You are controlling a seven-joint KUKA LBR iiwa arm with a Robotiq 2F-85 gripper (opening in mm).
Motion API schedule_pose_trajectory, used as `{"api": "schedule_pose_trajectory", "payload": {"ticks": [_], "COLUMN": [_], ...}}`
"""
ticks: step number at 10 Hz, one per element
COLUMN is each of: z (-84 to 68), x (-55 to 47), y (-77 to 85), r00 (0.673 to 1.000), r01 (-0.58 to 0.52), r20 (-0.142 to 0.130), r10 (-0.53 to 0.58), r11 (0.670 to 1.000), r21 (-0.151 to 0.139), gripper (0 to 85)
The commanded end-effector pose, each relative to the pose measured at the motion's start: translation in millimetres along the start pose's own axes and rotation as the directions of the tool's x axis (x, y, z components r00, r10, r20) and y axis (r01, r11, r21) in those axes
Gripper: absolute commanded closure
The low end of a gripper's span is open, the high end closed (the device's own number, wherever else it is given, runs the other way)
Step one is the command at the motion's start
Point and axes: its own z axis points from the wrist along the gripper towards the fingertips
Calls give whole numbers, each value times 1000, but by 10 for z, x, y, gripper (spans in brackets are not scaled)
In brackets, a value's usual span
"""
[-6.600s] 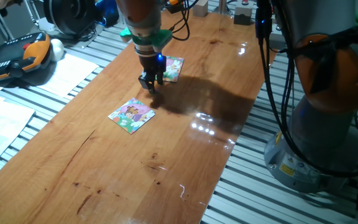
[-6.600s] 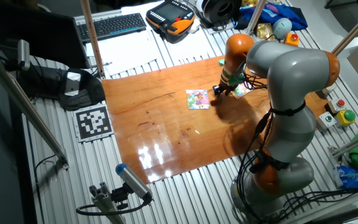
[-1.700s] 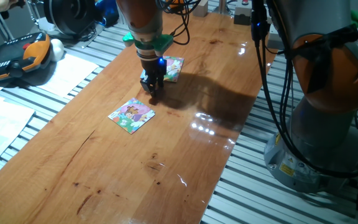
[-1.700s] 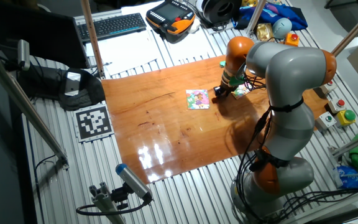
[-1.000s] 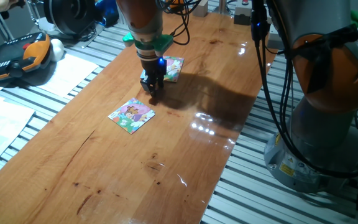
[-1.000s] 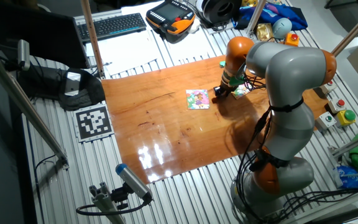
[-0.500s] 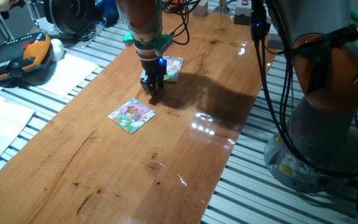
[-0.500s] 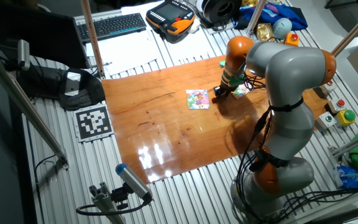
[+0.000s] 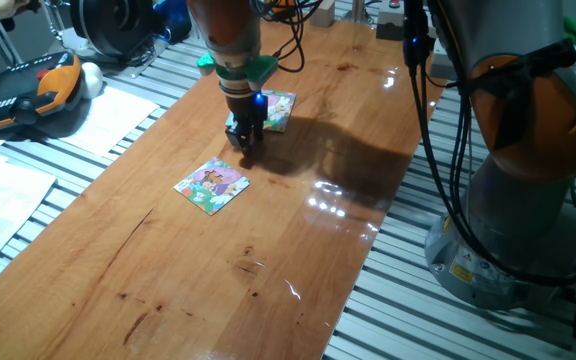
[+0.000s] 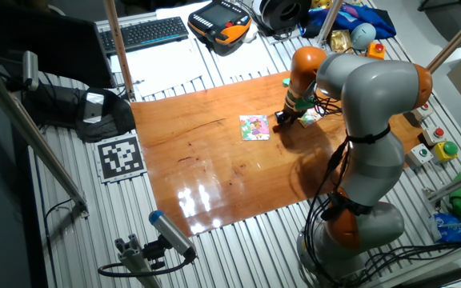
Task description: Assemble one piece of a puzzle
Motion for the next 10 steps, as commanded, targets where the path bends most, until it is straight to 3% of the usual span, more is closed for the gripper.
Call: {"api": "schedule_pose_trajectory", "payload": {"ticks": [1,2,7,9,10], "z": [0,0,3,3,2], "x": [1,1,3,3,4], "y": [0,0,0,1,1], "r00": [1000,1000,1000,999,999], "r01": [1,3,9,34,37], "r20": [-1,-1,-6,-28,-31], "r10": [-1,-3,-9,-33,-37], "r11": [1000,1000,1000,999,999], "r21": [0,2,2,2,2], "gripper": [340,510,510,850,850]}}
